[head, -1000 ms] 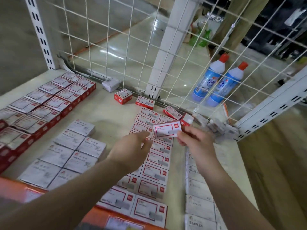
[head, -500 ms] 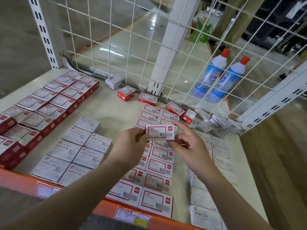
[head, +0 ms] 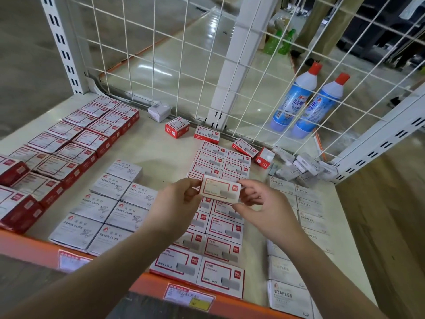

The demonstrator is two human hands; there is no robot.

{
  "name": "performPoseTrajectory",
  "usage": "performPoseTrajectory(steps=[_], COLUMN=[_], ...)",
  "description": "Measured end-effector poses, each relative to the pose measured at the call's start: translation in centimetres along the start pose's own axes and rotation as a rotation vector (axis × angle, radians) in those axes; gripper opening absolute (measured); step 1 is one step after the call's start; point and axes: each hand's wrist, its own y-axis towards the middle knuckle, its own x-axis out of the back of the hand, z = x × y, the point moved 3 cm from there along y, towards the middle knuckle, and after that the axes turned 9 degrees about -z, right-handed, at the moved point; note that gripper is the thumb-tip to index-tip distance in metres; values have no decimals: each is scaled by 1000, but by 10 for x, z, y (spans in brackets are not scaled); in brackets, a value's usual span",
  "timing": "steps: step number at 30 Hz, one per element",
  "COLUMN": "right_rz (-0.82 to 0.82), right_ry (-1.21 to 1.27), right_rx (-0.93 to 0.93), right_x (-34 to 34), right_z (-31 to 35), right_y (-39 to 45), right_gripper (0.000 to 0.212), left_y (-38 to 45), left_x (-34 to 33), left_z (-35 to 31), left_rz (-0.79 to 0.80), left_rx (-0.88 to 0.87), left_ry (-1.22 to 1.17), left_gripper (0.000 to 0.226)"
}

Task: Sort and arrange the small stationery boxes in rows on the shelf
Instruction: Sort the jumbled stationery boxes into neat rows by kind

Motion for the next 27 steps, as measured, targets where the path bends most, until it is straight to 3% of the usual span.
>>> performPoseTrajectory(steps=[14, 21, 27], right_rz=[25, 131, 202], right_ry=[-43, -28, -70], right_rx=[52, 11, -17], right_x=[3, -8, -23], right_z=[5, 9, 8], right_y=[-5, -13, -20], right_gripper=[51, 24, 46], left_y=[-1, -3, -17], left_x=[5, 28, 35], left_z=[4, 9, 8], left_rz=[34, -20, 46], left_rx=[-19, -42, -112], left_ry=[27, 128, 365], left_gripper=[30, 31, 30])
